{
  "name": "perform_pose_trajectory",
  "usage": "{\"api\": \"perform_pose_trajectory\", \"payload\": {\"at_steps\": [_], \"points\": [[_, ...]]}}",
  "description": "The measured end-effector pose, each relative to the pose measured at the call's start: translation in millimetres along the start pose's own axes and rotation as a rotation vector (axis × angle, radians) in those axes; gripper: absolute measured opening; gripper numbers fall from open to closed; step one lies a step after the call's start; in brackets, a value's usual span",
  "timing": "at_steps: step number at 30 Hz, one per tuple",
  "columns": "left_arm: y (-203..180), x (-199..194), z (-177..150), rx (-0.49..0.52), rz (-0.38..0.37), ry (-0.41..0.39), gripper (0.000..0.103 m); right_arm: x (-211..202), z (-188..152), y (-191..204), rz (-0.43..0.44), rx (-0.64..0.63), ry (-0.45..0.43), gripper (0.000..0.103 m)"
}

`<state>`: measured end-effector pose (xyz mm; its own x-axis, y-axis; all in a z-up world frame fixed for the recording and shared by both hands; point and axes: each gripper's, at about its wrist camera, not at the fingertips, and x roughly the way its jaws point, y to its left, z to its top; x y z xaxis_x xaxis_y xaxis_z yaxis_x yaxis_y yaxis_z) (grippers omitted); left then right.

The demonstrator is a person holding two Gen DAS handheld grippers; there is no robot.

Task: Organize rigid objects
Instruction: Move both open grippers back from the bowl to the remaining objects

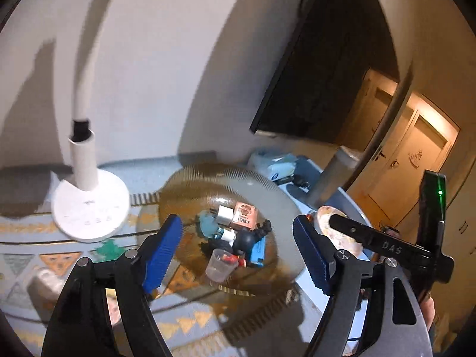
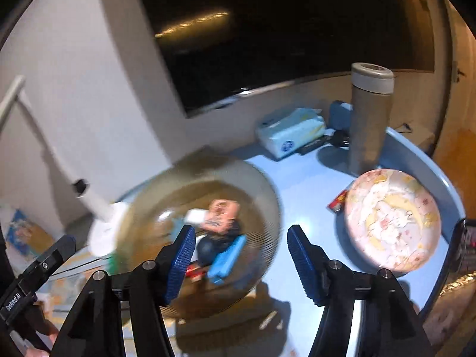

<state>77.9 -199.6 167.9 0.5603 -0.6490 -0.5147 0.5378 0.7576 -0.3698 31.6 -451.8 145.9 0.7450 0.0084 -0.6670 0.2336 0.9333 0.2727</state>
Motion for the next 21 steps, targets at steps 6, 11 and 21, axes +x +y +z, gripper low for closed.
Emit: {"api": "perform_pose_trajectory", "payload": {"at_steps": [6,11,21], "points": [[-2,-100,-16,-0.005,0.015,-0.149,0.094,-50,-24,55,0.122,-0.093,-0.030,0.070],[8,-190,-33,-0.040,0.062,-0.307,0.103,-81,-53,103,0.184,-0.180,-0.041,0.077],[100,-193,-133,-0.173,0.362,-0.231,0.102,-51,-147,166,0.161,-0.390,-0.055,0.091]]}}
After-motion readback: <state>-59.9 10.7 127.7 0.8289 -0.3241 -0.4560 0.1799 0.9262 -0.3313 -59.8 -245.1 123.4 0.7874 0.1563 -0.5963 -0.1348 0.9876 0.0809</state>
